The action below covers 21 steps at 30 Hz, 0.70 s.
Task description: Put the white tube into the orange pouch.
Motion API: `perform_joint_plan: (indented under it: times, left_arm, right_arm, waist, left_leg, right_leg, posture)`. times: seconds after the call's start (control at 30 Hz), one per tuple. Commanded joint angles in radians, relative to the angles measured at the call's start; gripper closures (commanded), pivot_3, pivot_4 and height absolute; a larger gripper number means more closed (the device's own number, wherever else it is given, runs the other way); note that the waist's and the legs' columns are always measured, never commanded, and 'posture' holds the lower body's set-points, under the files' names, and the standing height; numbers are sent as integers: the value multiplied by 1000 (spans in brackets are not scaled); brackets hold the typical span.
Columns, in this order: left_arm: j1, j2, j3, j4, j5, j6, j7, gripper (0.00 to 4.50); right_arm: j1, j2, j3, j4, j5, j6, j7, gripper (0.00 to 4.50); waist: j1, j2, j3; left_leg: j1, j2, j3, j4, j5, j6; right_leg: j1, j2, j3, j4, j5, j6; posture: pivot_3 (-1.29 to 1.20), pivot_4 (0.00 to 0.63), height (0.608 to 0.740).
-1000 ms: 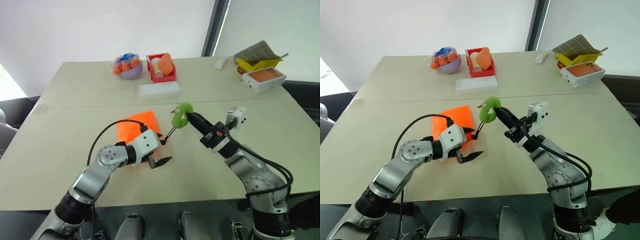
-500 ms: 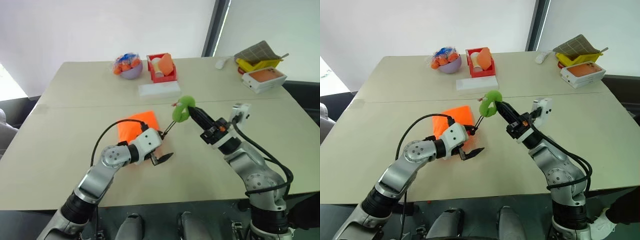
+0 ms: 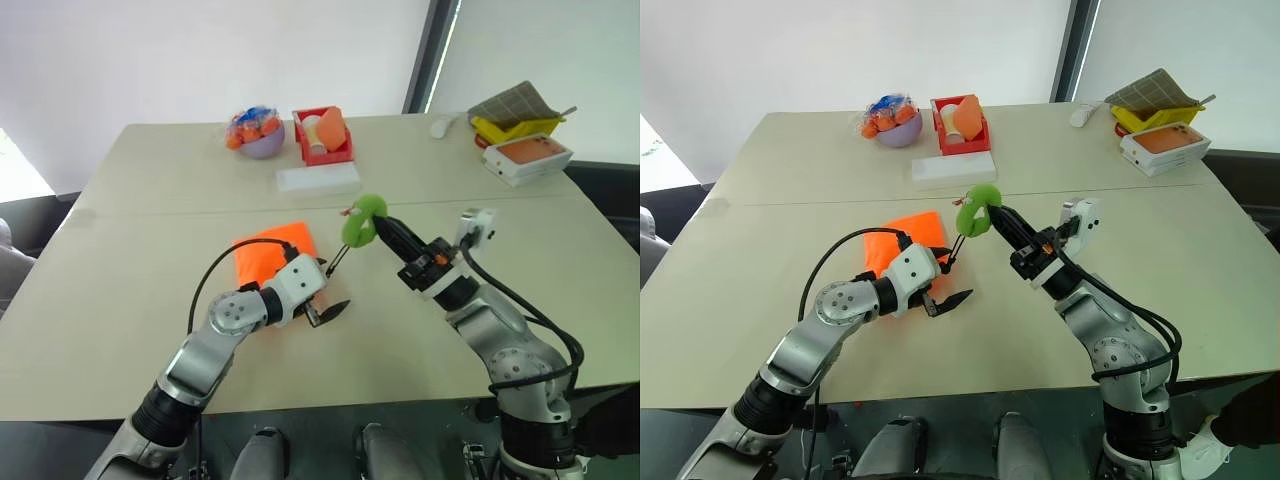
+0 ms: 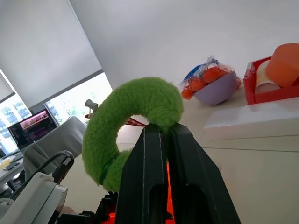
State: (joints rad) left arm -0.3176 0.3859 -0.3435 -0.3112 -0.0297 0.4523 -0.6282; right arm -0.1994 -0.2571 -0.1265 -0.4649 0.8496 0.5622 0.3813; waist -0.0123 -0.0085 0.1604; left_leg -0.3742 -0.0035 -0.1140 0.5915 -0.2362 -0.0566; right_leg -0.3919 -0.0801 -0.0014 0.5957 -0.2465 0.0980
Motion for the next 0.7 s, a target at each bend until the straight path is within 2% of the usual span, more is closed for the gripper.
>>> perform_joint_plan:
  times: [0.03, 0.07, 0.13, 0.27, 0.3, 0.5, 0.7]
  left_arm:
    - [-11, -6, 3, -15, -1, -17, -3, 575]
    - [-11, -6, 4, -15, -3, -18, -5, 934]
    - [-12, -6, 7, -17, -6, -18, -8, 1924]
    - [-11, -6, 10, -18, -5, -19, -7, 4052]
    - [-12, -6, 11, -17, -5, -20, -7, 4268]
    - [-1, 23, 35, 1, -2, -28, -13, 4254]
    - [58, 130, 72, 28, -18, -73, -82, 4254]
  right_arm:
    - [-6, 0, -5, -28, 16, -11, 6, 4500]
    - [-7, 0, -5, -27, 15, -11, 6, 4500]
    - [-8, 0, -5, -27, 16, -10, 6, 4500]
    - [-9, -1, -5, -26, 15, -11, 7, 4500]
    - [-11, 0, -5, -25, 14, -11, 7, 4500]
    - [-22, -3, -17, 5, -37, -43, -11, 4500]
    - [-71, -19, -52, 185, -281, -155, -148, 4500]
  waist:
    - [0, 0, 0]
    - [0, 0, 0]
    - [0, 0, 0]
    - [0, 0, 0]
    - [0, 0, 0]
    - [0, 0, 0]
    - [-1, 0, 0]
  left_leg:
    - [0, 0, 0, 0, 0, 0]
    - [0, 0, 0, 0, 0, 0]
    - [0, 0, 0, 0, 0, 0]
    - [0, 0, 0, 0, 0, 0]
    - [0, 0, 0, 0, 0, 0]
    - [0, 0, 0, 0, 0, 0]
    - [0, 0, 0, 0, 0, 0]
  right_leg:
    - [0, 0, 0, 0, 0, 0]
    - [0, 0, 0, 0, 0, 0]
    - [0, 0, 0, 0, 0, 0]
    - [0, 0, 0, 0, 0, 0]
    - [0, 0, 0, 0, 0, 0]
    - [0, 0, 0, 0, 0, 0]
    - [-1, 0, 0, 0, 0, 0]
  posture:
    - [0, 150, 740]
    - [0, 150, 740]
    - [0, 150, 740]
    - [0, 150, 740]
    - [0, 150, 740]
    - [0, 150, 740]
    - [0, 150, 740]
